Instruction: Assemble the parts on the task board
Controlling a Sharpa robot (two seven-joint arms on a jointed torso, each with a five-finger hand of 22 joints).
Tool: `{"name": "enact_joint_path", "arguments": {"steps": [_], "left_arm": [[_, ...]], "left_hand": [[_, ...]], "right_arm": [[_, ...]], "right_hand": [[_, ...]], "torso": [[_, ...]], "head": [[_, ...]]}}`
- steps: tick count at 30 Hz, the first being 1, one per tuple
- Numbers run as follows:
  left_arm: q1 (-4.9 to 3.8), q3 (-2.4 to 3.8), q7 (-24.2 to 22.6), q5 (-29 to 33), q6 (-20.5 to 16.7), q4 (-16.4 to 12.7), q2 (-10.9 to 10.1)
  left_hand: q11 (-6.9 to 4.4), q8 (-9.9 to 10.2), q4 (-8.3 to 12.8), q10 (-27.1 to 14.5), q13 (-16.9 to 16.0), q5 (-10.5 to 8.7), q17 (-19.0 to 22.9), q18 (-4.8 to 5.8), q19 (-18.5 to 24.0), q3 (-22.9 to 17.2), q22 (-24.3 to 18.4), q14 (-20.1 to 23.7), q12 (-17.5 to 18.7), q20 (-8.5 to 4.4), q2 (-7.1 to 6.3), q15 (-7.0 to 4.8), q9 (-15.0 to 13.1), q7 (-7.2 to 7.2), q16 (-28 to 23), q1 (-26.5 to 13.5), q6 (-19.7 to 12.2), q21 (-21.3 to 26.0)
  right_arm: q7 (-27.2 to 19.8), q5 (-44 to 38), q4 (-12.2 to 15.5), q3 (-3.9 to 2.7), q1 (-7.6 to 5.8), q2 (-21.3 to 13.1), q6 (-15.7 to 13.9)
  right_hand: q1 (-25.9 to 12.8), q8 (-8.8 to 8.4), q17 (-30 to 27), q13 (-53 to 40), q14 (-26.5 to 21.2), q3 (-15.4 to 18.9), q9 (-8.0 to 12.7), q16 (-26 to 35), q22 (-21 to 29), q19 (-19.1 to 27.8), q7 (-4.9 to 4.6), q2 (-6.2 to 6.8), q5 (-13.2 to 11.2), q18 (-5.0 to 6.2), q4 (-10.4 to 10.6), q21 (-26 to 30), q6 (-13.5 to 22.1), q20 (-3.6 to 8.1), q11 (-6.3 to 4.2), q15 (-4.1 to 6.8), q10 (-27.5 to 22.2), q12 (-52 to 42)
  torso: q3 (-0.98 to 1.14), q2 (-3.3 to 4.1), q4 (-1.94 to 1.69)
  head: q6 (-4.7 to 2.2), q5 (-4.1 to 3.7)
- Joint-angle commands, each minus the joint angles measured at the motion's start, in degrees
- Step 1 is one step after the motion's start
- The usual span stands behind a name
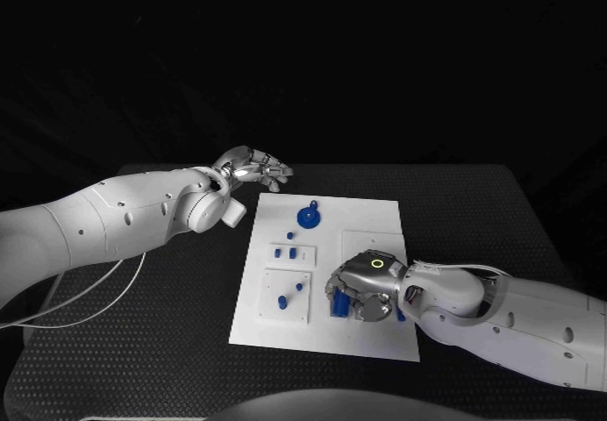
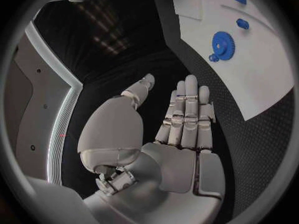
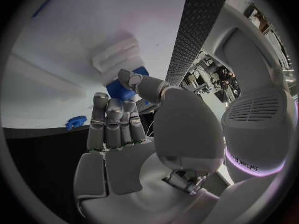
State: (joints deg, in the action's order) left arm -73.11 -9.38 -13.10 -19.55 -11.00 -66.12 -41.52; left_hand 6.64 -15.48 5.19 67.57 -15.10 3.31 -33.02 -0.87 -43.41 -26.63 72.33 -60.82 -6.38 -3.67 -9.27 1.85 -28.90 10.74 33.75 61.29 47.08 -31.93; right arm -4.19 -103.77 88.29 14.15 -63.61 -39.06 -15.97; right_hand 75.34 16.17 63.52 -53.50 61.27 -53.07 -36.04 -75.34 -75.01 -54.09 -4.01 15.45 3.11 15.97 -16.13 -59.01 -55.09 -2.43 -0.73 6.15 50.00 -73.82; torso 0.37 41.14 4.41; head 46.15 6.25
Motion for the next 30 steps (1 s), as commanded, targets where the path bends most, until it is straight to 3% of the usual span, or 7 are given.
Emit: {"name": "enact_joint_path", "arguments": {"steps": [1, 5, 9, 19, 24, 30], "left_arm": [[-0.04, 0.03, -0.3, 0.3, 0.8, -0.1, 0.0], [-0.04, 0.03, -0.3, 0.3, 0.8, -0.1, 0.0], [-0.04, 0.03, -0.2, 0.3, 0.9, -0.1, 0.0], [-0.04, 0.03, -0.2, 0.3, 0.9, -0.1, 0.0], [-0.04, 0.03, -0.2, 0.3, 0.8, -0.1, 0.0], [-0.04, 0.03, -0.2, 0.3, 0.8, -0.1, 0.0]], "left_hand": [[-0.12, -0.4, -0.4, -0.4, 0.1, -0.04, -0.1, -0.38, 0.3, 0.1, 0.1, 0.2, -0.2, 0.17, 0.69, 0.34, 0.1, -0.08, -0.3, 0.0, -0.3, 0.2], [-0.12, -0.4, -0.4, -0.4, 0.1, -0.04, -0.1, -0.38, 0.4, 0.1, 0.1, 0.2, -0.2, 0.17, 0.69, 0.34, 0.1, -0.08, -0.3, 0.0, -0.3, 0.2], [-0.12, -0.4, -0.4, -0.4, 0.1, -0.05, -0.1, -0.38, 0.4, 0.1, 0.1, 0.2, -0.2, 0.17, 0.69, 0.34, 0.1, -0.08, -0.3, 0.0, -0.3, 0.2], [-0.12, -0.4, -0.4, -0.5, 0.1, -0.05, -0.1, -0.38, 0.4, 0.1, 0.1, 0.2, -0.2, 0.17, 0.69, 0.34, 0.1, -0.08, -0.3, 0.0, -0.3, 0.3], [-0.12, -0.4, -0.4, -0.5, 0.1, -0.05, -0.1, -0.38, 0.4, 0.1, 0.1, 0.2, -0.2, 0.18, 0.68, 0.34, 0.1, -0.07, -0.3, 0.0, -0.3, 0.3], [-0.12, -0.4, -0.4, -0.5, 0.1, -0.05, -0.1, -0.39, 0.4, 0.1, 0.2, 0.2, -0.2, 0.18, 0.67, 0.34, 0.1, -0.07, -0.3, 0.0, -0.3, 0.3]], "right_arm": [[0.2, -1.4, -0.2, 0.0, 0.04, 0.1, 1.2], [0.3, -1.5, -0.2, 0.0, 0.04, 0.2, 1.4], [0.4, -1.5, -0.2, 0.0, 0.04, 0.2, 1.1], [-0.1, -1.1, 0.3, 0.0, 0.04, 0.3, 1.1], [-0.2, -0.9, 0.3, 0.0, 0.04, 0.3, 1.3], [0.7, -0.8, -0.1, 0.0, 0.03, -0.4, -2.3]], "right_hand": [[-0.1, -1.44, -0.2, 0.2, -0.7, -0.3, 0.9, -0.2, -0.5, 0.7, 0.0, 0.35, -0.3, -0.97, -0.2, 0.1, 2.1, -0.1, 0.04, -0.04, -1.0, -0.3], [0.2, -2.6, -0.3, 0.5, -1.5, -0.1, 1.8, -0.3, -0.5, 1.4, 1.31, 0.95, -0.3, -0.97, -0.2, 0.3, 4.2, -0.39, 0.23, -0.23, -2.0, -0.5], [0.3, -3.12, -0.4, 0.7, -2.1, 0.2, 2.2, -0.5, -0.6, 1.8, 2.01, 1.12, -0.3, -0.97, -0.2, 0.3, 5.3, -0.62, 0.44, -0.4, -2.6, -0.6], [0.4, -3.17, -0.5, 0.8, -2.5, 0.2, 2.4, -0.5, -0.5, 2.1, 2.1, 1.1, -0.3, -0.97, -0.1, 0.4, 5.6, -0.77, 0.59, -0.51, -3.0, -0.7], [0.6, -2.59, -0.7, 1.0, -2.7, -0.1, 2.3, -0.7, -0.6, 2.3, 1.62, 0.84, -0.3, -0.97, 0.0, 0.4, 4.7, -0.92, 0.71, -0.63, -3.3, -1.0], [0.7, -2.58, -0.8, 1.0, -2.8, -0.2, 2.4, -0.8, -0.6, 2.4, 1.6, 0.92, -0.3, -0.97, 0.0, 0.4, 4.8, -0.97, 0.75, -0.67, -3.4, -1.2]], "torso": [[-0.01, -0.05, 0.06], [0.0, 0.01, -0.04], [-0.01, 0.01, -0.04], [-0.03, -0.01, -0.05], [-0.02, 0.0, -0.05], [-0.04, -0.04, -0.04]], "head": [[0.02, 0.07], [0.03, -0.05], [0.04, -0.05], [0.1, -0.02], [0.13, -0.03], [-0.06, -0.09]]}}
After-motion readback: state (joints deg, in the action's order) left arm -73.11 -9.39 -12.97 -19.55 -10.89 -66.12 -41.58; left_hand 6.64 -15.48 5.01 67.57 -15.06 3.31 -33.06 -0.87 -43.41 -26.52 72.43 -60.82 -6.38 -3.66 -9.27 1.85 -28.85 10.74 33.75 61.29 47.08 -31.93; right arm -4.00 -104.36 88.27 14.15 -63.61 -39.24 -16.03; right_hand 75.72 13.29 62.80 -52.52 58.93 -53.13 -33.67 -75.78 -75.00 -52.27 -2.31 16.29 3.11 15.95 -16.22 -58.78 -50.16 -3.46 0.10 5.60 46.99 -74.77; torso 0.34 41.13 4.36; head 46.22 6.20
